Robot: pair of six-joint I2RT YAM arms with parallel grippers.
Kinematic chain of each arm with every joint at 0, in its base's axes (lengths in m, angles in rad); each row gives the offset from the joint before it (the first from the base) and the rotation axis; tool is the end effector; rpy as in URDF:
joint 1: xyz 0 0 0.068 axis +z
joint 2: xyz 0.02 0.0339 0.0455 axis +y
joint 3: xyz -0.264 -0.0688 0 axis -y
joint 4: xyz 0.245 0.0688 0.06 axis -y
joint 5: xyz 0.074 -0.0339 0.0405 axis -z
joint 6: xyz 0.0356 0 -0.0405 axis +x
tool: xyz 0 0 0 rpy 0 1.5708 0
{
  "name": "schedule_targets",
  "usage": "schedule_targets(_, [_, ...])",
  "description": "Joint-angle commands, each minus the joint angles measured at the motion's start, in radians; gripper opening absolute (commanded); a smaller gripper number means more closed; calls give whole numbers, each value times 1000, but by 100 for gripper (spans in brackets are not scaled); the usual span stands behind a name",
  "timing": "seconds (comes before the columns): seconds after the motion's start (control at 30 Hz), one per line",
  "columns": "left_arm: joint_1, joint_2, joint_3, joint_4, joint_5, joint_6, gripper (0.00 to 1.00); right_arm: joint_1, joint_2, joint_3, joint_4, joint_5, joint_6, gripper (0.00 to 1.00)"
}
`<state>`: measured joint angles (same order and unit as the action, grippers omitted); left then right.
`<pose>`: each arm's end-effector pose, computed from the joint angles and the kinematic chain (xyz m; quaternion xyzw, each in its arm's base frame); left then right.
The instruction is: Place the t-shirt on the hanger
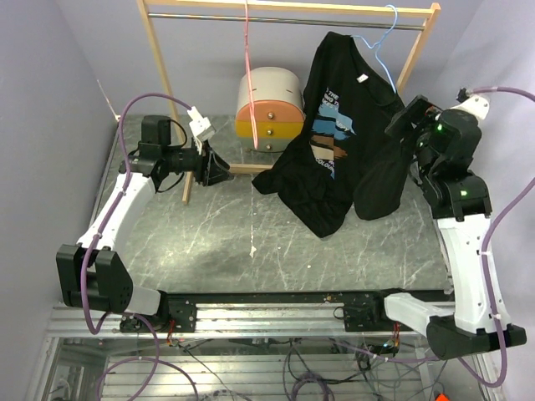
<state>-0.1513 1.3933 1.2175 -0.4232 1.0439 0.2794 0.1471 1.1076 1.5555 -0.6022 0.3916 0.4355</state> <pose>0.2929 -0.0758 0.3378 0.3913 0.6991 -0.4140 0.4322 0.2023 0.0162 0.4934 0.2323 0.7191 0.0417 0.6536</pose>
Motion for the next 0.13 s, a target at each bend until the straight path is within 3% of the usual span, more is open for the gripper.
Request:
schedule_targets(0.0, [12, -10, -5, 10, -2, -2, 54, -4, -43, -53, -26, 53, 71, 100])
schedule_targets(0.1, [12, -21, -16, 17, -7, -14, 55, -5, -59, -58, -27, 71, 73, 100])
